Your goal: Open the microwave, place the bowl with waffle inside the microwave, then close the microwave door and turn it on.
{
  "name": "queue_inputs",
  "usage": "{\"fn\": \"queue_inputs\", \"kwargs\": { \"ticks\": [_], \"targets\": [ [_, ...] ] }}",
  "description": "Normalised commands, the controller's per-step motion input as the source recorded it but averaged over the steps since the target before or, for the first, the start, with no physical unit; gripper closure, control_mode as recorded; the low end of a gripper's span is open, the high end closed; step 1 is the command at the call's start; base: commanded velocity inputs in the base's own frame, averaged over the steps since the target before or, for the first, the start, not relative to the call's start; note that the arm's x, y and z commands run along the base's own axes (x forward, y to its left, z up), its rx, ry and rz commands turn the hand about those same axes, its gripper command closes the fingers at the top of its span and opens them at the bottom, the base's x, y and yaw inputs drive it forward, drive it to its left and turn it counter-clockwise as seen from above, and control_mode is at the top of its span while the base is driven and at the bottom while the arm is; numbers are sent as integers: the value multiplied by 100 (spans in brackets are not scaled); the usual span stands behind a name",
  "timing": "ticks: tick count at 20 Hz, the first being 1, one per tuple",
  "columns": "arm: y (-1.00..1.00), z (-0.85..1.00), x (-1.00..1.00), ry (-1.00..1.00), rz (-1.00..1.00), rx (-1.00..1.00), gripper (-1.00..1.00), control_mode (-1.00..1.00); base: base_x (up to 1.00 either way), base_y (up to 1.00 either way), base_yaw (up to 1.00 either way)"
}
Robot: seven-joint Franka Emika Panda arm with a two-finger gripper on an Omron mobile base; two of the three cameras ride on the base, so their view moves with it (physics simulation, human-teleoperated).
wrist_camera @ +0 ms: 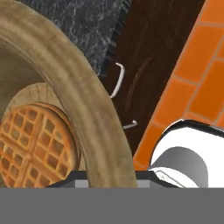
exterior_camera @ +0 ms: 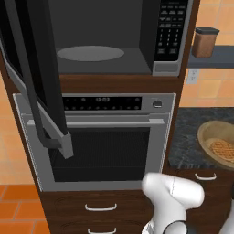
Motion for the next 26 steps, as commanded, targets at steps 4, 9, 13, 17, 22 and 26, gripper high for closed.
{"fn": "queue_inputs", "kwargs": {
  "ticks": [4,9,13,17,22,26],
  "targets": [
    [73,97,-83,0,-33,0,100,-100,0,0,0],
    [93,100,-68,0,-26,0,100,-100,0,0,0],
    [100,100,-25,-1,-3,-2,100,-100,0,0,0],
    [95,100,-23,-18,0,-3,100,-100,0,0,0],
    [87,100,-10,-31,4,0,100,-100,0,0,0],
    [89,100,2,-15,8,0,100,-100,0,0,0]
  ]
}}
